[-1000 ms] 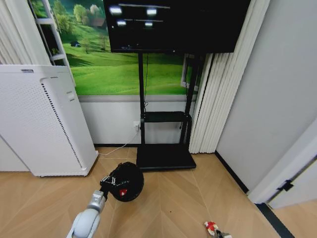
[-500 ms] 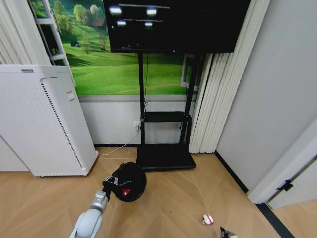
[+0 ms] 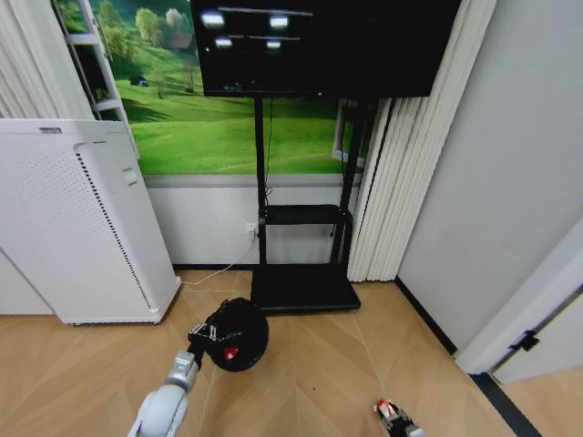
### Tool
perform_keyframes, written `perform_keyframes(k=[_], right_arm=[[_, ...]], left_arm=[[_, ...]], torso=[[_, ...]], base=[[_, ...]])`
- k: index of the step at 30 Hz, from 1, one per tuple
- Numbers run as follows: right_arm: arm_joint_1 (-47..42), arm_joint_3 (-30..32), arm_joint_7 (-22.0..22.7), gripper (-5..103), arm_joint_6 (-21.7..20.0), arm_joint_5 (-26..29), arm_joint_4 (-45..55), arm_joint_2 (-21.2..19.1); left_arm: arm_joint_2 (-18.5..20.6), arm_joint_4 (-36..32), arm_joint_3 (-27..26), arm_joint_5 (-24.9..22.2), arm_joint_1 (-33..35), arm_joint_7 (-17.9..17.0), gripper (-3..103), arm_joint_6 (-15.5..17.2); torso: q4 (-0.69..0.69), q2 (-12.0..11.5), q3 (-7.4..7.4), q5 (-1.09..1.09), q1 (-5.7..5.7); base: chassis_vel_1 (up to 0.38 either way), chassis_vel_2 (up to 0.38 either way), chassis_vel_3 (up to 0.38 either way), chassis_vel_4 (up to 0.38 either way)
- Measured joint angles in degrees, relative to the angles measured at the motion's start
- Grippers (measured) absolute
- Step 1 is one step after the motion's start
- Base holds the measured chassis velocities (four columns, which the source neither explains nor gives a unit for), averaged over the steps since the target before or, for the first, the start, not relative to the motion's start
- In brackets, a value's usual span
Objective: Pick up the trash bin and place the garbage on the floor into it.
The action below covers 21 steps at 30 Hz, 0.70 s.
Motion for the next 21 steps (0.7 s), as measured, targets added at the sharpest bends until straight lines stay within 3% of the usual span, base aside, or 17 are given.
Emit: perform_keyframes(k=[1,9,21], right_arm=[[0.0,0.0,0.0,66,0.0,0.0,0.0,0.0],[1.23,-1.02,-0.58,97,-0.4,-0.18,-1.77,-0.16],[3.41,-1.44,0.48,100,-3.08,0.65,-4.95,1.65]], left_arm=[[0.0,0.0,0.0,0.0,0.0,0.0,7,0.0],[1.67,0.53,0.12,0.03,0.28,0.37,7,-0.12],[1.05,0.22,2.07,0.44,-0.25,0.37,7,-0.14]], torso=[[0.0,0.0,0.0,0.0,0.0],[-0.01,0.0,0.0,0.0,0.0],[0.0,0.0,0.0,0.01,0.0]], base=[[0.0,0.0,0.0,0.0],[0.0,0.0,0.0,0.0],[0.0,0.0,0.0,0.0]])
